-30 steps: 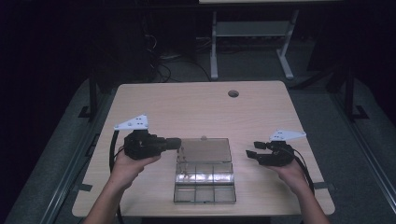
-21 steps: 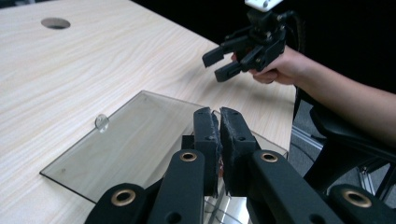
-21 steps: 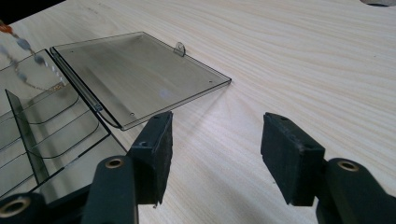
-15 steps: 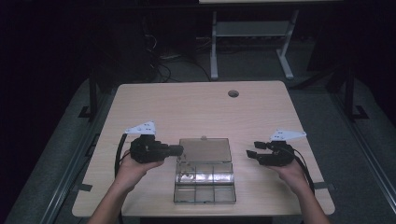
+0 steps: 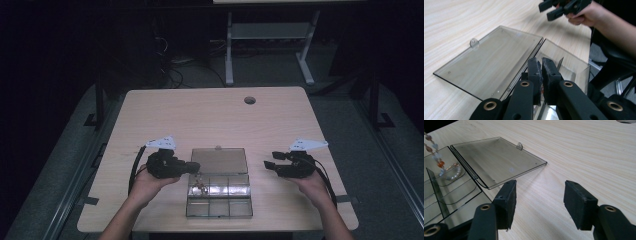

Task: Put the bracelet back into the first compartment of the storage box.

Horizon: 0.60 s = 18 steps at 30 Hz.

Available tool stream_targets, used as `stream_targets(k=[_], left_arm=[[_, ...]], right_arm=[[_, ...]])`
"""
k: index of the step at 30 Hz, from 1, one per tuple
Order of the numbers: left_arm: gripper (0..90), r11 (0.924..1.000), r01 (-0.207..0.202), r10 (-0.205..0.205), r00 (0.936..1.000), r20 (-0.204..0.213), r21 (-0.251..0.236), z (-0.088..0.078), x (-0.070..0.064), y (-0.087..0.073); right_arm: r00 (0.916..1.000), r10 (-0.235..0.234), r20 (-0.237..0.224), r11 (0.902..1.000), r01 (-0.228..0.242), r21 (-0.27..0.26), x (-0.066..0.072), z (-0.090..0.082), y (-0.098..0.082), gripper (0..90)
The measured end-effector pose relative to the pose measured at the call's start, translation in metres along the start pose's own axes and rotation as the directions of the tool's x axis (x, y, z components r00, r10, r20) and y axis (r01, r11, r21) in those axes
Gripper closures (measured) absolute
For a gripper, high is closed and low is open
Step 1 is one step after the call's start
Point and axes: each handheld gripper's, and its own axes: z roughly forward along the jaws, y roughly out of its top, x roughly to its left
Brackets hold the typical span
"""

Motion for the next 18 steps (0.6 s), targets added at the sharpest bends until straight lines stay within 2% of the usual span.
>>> stream_targets(k=[4, 9, 13, 15, 16, 18], left_arm=[[85.8, 0.9988, -0.022, 0.023, 0.9996, -0.018, 0.044, 0.008, -0.001, -0.003], [85.8, 0.996, -0.023, 0.024, 0.9996, -0.012, 0.086, 0.019, 0.001, -0.008], [85.8, 0.9938, -0.009, 0.01, 0.9999, -0.008, 0.111, 0.025, 0.005, -0.013], [85.8, 0.992, 0.01, -0.01, 1.0, 0.001, 0.126, 0.03, 0.007, -0.017], [85.7, 0.9905, 0.001, -0.002, 1.0, 0.0, 0.138, 0.031, 0.009, -0.019], [85.7, 0.9883, 0.011, -0.013, 0.9999, 0.008, 0.152, 0.035, 0.01, -0.021]], right_arm=[[1.0, -0.001, -0.001, 1.0, 0.001, 0.001, 0.0, 0.0, 0.0, 43.1], [1.0, -0.001, -0.002, 1.0, 0.001, 0.0, 0.0, 0.0, 0.0, 43.2], [1.0, -0.002, -0.001, 1.0, 0.002, 0.001, 0.0, 0.001, 0.0, 43.2], [1.0, -0.005, -0.001, 1.0, 0.005, 0.001, 0.0, 0.001, 0.0, 43.2], [1.0, -0.004, -0.002, 1.0, 0.004, 0.002, 0.0, 0.001, 0.0, 43.2], [1.0, -0.003, -0.002, 1.0, 0.003, 0.002, 0.0, 0.001, 0.0, 43.2]])
